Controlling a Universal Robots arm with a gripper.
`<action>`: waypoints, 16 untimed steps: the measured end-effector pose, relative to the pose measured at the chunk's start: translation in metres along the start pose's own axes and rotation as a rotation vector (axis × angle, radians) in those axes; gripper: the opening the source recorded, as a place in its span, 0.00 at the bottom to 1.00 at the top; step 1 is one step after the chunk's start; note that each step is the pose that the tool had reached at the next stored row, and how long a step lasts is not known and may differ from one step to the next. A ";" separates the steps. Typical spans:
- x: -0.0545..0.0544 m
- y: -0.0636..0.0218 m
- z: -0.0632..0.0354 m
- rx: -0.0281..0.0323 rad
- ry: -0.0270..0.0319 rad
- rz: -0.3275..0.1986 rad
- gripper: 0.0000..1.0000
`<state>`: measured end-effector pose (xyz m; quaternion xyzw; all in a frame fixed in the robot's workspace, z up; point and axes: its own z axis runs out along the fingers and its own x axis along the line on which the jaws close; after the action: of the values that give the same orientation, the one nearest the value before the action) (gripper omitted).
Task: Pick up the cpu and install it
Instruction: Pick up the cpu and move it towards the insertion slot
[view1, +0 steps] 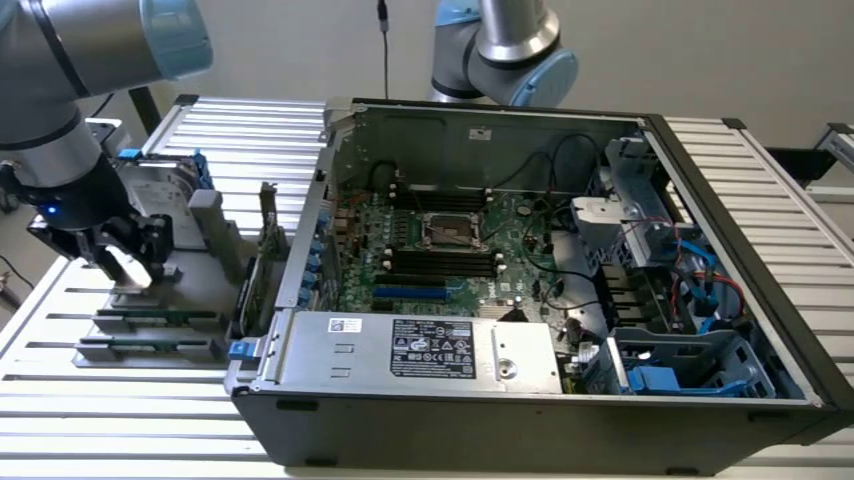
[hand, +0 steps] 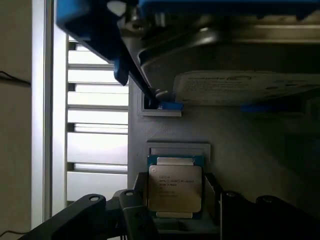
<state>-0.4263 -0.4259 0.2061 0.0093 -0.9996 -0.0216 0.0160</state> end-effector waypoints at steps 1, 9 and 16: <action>0.000 0.0001 -0.0021 0.0000 0.0008 0.000 0.54; 0.001 0.0011 -0.0255 -0.0002 0.0084 0.000 0.54; 0.001 0.0024 -0.0561 -0.0004 0.0181 0.001 0.54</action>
<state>-0.4253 -0.4259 0.2623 0.0091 -0.9994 -0.0217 0.0251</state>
